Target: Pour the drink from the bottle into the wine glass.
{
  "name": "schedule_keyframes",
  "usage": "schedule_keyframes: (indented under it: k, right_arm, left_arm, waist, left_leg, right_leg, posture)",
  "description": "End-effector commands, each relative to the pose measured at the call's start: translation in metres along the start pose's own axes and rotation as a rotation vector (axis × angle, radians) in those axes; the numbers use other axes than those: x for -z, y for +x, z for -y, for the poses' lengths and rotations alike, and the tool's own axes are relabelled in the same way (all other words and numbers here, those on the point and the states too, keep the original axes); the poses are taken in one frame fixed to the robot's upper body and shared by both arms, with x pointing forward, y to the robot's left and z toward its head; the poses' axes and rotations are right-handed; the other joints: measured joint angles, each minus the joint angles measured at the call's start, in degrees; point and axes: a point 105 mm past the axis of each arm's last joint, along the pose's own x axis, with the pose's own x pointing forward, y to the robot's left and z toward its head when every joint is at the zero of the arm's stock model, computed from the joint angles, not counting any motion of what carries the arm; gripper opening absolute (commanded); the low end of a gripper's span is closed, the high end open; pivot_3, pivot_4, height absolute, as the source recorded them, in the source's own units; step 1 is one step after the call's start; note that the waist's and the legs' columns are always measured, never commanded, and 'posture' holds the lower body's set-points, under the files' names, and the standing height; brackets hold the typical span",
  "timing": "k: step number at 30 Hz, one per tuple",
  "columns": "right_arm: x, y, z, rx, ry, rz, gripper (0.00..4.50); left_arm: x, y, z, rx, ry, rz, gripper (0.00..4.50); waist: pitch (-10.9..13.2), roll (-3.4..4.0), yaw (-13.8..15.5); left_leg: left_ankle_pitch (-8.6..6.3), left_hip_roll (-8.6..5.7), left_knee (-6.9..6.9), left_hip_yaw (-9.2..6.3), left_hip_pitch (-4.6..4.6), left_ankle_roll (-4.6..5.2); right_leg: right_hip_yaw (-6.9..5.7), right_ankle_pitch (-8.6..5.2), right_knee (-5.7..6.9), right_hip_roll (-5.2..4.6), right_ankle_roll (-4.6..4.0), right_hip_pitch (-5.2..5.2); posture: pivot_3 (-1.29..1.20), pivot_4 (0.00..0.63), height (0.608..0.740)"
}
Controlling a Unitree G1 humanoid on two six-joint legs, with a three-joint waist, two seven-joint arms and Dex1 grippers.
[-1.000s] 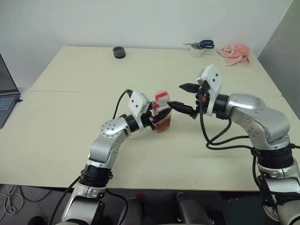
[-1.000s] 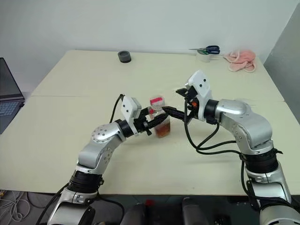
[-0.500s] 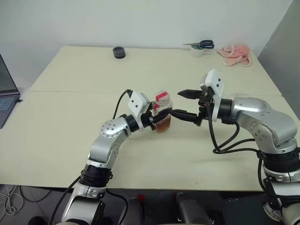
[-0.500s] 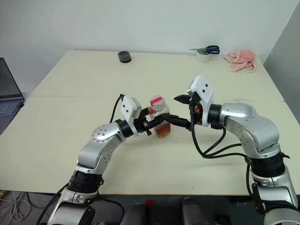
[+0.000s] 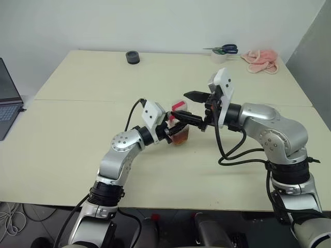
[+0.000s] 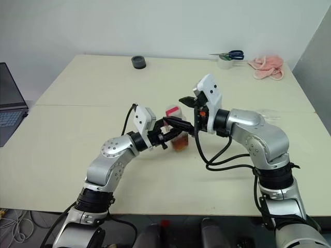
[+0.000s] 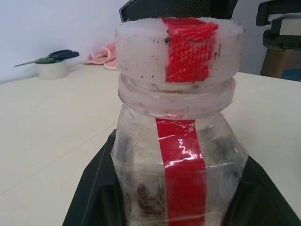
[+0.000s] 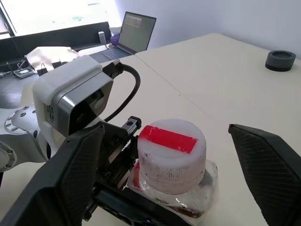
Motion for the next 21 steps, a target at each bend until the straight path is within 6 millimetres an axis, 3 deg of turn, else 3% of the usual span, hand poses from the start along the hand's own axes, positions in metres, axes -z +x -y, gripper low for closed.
schedule_keyframes:
  k: [1, 10, 11, 14, 21]
  right_arm:
    - [-0.013, 0.003, -0.003, -0.003, -0.035, 0.04, 3.53]
    - [-0.015, 0.005, -0.006, -0.013, -0.041, 0.036, 0.42]
    - [-0.016, 0.004, -0.006, -0.02, -0.045, 0.04, 0.24]
    - [-0.022, 0.002, -0.005, -0.035, -0.058, 0.051, 0.23]
    - [-0.025, 0.005, 0.018, 0.071, -0.11, 0.05, 0.23]
  left_arm:
    - [-0.022, -0.001, 0.002, 0.005, 0.06, 0.072, 1.82]
    - [-0.022, -0.001, 0.002, 0.001, 0.06, 0.07, 1.82]
    - [-0.022, -0.001, 0.002, 0.001, 0.06, 0.07, 1.82]
    - [-0.021, 0.0, 0.002, 0.001, 0.059, 0.069, 1.82]
    - [-0.022, -0.001, 0.0, -0.004, 0.064, 0.07, 1.82]
  waist:
    - [0.0, 0.0, -0.01]
    - [0.0, 0.0, -0.02]
    - [0.0, 0.0, -0.03]
    - [0.0, 0.0, -0.03]
    - [0.0, 0.0, -0.06]
  left_leg:
    - [0.0, 0.0, 0.0, 0.0, 0.0, 0.0]
    - [0.0, 0.0, -0.01, 0.0, -0.01, 0.0]
    - [0.0, 0.01, -0.01, 0.0, 0.0, 0.0]
    - [0.0, 0.0, 0.0, -0.01, 0.0, 0.0]
    - [0.0, 0.01, 0.0, -0.01, 0.01, 0.0]
  right_leg:
    - [0.0, 0.0, 0.01, 0.0, 0.0, 0.0]
    - [0.0, 0.0, -0.01, 0.0, 0.0, 0.0]
    - [0.0, 0.0, -0.01, 0.01, 0.0, 0.0]
    - [-0.01, 0.0, 0.0, 0.0, 0.0, 0.0]
    - [-0.01, 0.0, 0.0, 0.01, 0.0, 0.0]
  posture:
    - [0.0, 0.15, 0.74]
    - [0.0, 0.15, 0.74]
    - [0.0, 0.15, 0.74]
    - [0.0, 0.15, 0.74]
    - [0.0, 0.15, 0.74]
